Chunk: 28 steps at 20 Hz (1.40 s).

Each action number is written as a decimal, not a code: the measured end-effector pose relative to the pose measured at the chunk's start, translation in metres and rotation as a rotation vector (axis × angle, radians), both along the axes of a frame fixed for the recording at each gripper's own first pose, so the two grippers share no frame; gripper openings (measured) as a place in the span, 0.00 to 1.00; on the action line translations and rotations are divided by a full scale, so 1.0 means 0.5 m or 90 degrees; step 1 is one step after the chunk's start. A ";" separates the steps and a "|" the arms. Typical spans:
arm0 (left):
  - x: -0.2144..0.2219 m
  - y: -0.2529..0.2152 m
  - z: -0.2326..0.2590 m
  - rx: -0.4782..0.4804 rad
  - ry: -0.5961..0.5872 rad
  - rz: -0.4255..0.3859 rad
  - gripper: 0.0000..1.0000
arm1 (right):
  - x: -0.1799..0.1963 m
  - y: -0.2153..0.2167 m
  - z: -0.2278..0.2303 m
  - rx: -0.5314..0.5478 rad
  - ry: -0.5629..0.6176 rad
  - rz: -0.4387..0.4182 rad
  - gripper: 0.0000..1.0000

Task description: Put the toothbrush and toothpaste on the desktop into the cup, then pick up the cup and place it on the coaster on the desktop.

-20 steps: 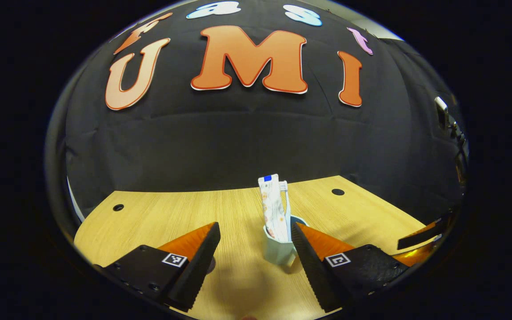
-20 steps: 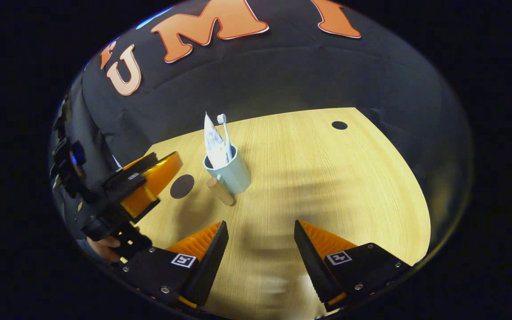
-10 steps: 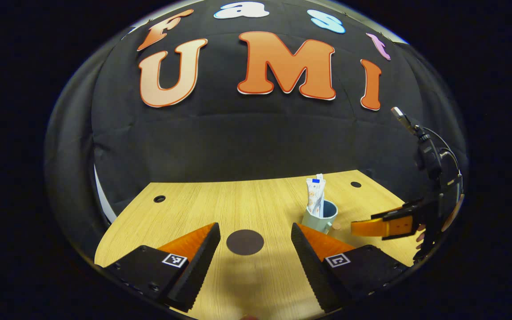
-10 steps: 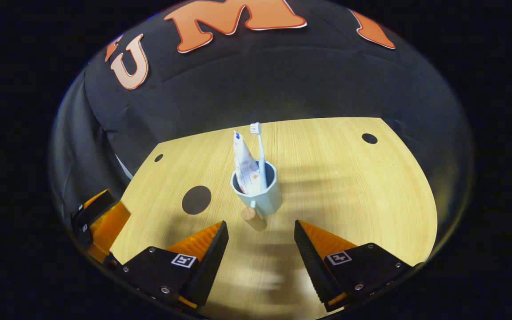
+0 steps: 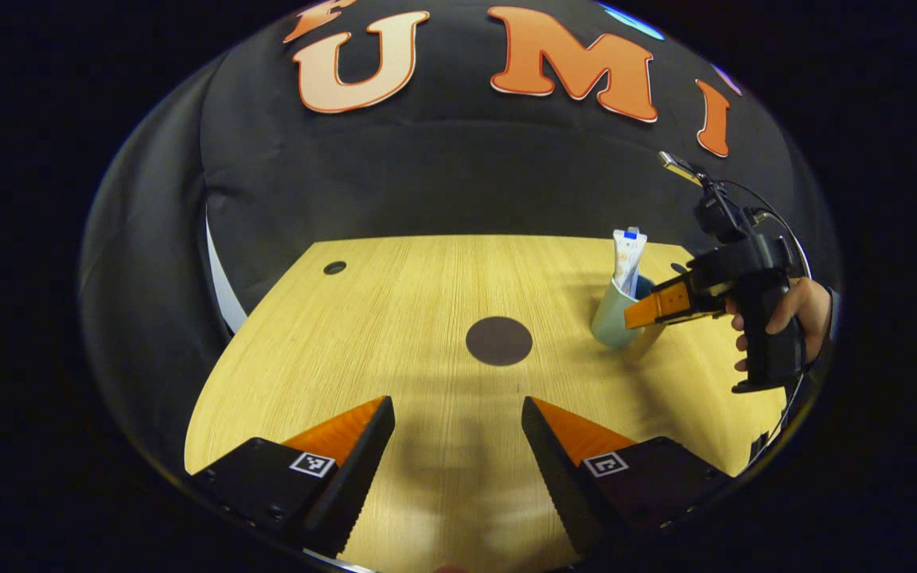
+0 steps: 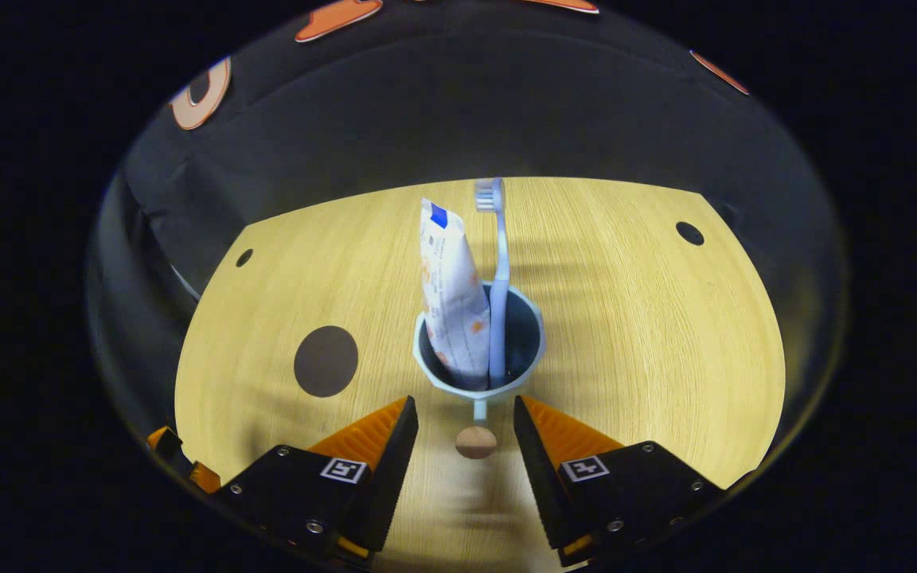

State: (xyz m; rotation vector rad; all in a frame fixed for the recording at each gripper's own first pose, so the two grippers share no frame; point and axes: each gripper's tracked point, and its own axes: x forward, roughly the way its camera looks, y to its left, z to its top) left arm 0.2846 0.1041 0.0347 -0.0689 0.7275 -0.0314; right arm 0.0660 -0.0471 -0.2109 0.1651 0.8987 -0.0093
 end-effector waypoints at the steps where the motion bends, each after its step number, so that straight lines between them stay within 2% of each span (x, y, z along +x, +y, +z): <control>1: -0.004 0.001 -0.008 -0.001 0.013 0.000 0.97 | 0.000 0.000 -0.007 -0.002 0.012 -0.017 0.68; 2: -0.008 0.000 -0.011 -0.005 0.020 -0.001 0.97 | 0.001 -0.005 -0.012 -0.004 0.020 -0.026 0.64; 3: -0.012 0.001 -0.016 -0.007 0.029 -0.001 0.97 | -0.001 -0.007 -0.023 -0.004 0.034 -0.035 0.56; 4: -0.018 -0.001 -0.025 -0.011 0.043 -0.001 0.97 | -0.003 -0.005 -0.032 -0.003 0.046 -0.036 0.46; 5: -0.019 0.000 -0.030 -0.012 0.052 0.001 0.97 | -0.003 -0.007 -0.037 -0.009 0.054 -0.033 0.31; 6: -0.022 0.002 -0.039 -0.010 0.068 0.006 0.97 | 0.002 -0.007 -0.042 -0.022 0.048 -0.033 0.31; 8: -0.041 -0.003 -0.063 -0.020 0.108 0.007 0.97 | 0.000 -0.005 -0.043 -0.047 0.053 -0.025 0.23; 10: -0.053 -0.006 -0.083 -0.030 0.136 0.005 0.97 | -0.002 -0.005 -0.038 -0.043 0.056 -0.029 0.18; 13: -0.060 -0.002 -0.095 -0.038 0.147 0.008 0.97 | -0.001 0.007 -0.031 -0.027 0.051 -0.018 0.16; 15: -0.062 0.001 -0.102 -0.039 0.150 0.009 0.97 | 0.001 0.001 -0.016 -0.041 0.030 0.000 0.16; 21: -0.091 0.015 -0.149 -0.050 0.173 0.014 0.97 | 0.017 0.013 0.005 -0.043 -0.013 0.071 0.15; 28: -0.138 0.023 -0.202 -0.064 0.210 0.046 0.97 | 0.018 0.017 -0.003 -0.047 -0.013 0.142 0.15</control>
